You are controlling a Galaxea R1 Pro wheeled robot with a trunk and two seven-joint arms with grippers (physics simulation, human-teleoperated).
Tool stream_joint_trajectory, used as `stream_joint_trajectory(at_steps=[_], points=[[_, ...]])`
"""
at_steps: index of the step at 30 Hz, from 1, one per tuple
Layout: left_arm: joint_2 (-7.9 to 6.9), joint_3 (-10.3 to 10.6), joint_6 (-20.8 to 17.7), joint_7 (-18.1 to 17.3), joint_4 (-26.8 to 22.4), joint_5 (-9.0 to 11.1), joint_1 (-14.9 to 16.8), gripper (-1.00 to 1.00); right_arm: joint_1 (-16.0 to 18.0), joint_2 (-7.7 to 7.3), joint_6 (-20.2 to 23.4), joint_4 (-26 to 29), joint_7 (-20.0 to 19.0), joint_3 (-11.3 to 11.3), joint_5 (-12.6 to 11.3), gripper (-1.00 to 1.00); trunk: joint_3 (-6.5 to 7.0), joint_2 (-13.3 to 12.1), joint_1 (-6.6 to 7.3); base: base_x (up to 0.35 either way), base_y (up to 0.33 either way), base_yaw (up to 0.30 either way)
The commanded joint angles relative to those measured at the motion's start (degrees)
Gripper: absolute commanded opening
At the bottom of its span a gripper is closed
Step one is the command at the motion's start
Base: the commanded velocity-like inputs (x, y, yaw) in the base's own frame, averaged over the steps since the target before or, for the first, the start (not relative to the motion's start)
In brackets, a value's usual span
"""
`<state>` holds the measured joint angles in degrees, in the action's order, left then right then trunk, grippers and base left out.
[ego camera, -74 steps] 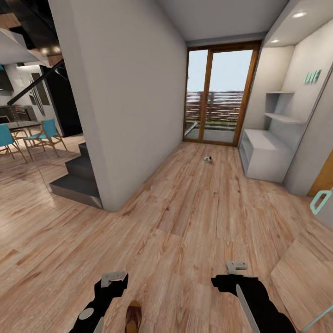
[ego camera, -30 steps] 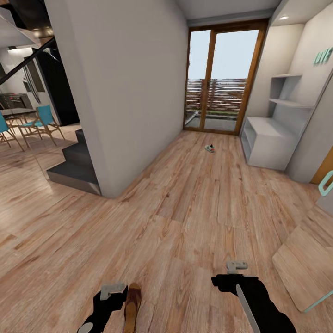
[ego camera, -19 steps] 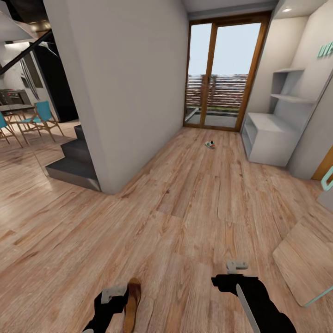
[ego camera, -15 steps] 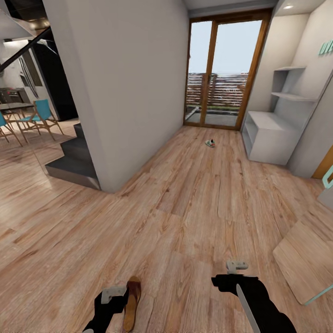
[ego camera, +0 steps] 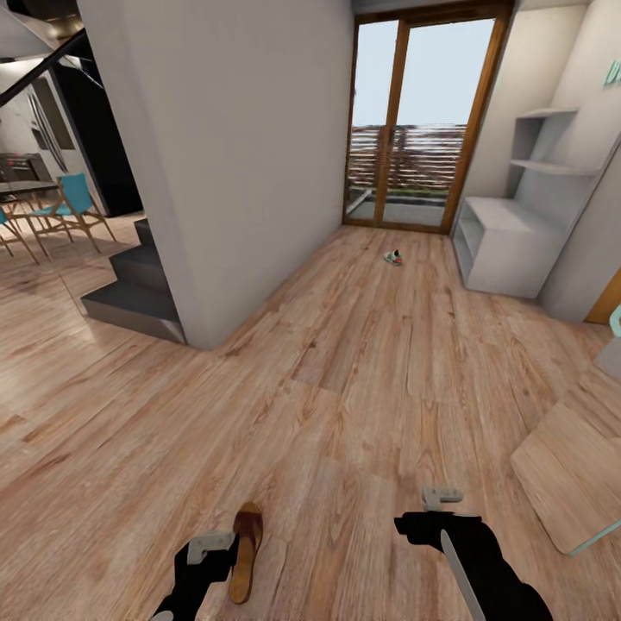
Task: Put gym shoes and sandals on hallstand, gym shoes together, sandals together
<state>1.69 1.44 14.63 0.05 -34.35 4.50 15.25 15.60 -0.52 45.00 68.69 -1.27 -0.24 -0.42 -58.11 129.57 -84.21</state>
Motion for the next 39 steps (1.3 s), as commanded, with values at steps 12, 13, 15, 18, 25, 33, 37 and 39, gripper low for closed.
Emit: stream_joint_trajectory(at_steps=[12,13,15,18,25,33,37,39], points=[[0.01,0.14,-4.15,0.04,-0.07,-1.85,4.18,1.00,0.04,-0.01,0.27,0.11,-0.13,-0.03,-0.02,1.00,-3.16,4.85,-2.63,0.000,0.000,0.000],[0.02,0.14,-4.58,0.04,-0.08,-1.96,4.49,1.00,0.04,-0.01,0.27,0.12,-0.13,-0.03,-0.02,1.00,-3.37,5.25,-2.85,0.000,0.000,0.000],[0.11,0.14,-5.41,0.02,-0.09,-2.17,5.33,1.00,0.04,-0.01,0.27,0.12,-0.13,-0.03,-0.02,1.00,-3.76,6.05,-3.29,0.000,0.000,0.000],[0.24,0.14,-5.88,-0.01,-0.10,-2.27,5.91,1.00,0.04,-0.01,0.27,0.13,-0.13,-0.03,-0.02,1.00,-4.33,7.25,-3.95,0.000,0.000,0.000],[0.55,0.25,-6.33,-0.10,0.10,-2.43,6.49,1.00,0.04,-0.01,0.27,0.13,-0.13,-0.09,-0.02,1.00,-5.60,10.06,-5.49,0.000,0.000,0.000],[0.57,0.35,-6.23,-0.13,1.27,-2.35,6.54,1.00,0.04,-0.01,0.27,0.13,-0.13,-0.11,-0.02,1.00,-7.09,13.27,-7.24,0.000,0.000,-0.007],[0.44,0.24,-6.17,-0.13,1.68,-2.31,6.54,1.00,0.04,-0.01,0.27,0.13,-0.13,-0.11,-0.02,1.00,-8.17,13.71,-7.54,0.000,0.000,-0.093],[0.38,0.19,-6.14,-0.13,1.76,-2.31,6.53,1.00,0.04,-0.01,0.27,0.13,-0.13,-0.11,-0.02,1.00,-8.77,13.74,-7.59,0.000,0.000,-0.117]])
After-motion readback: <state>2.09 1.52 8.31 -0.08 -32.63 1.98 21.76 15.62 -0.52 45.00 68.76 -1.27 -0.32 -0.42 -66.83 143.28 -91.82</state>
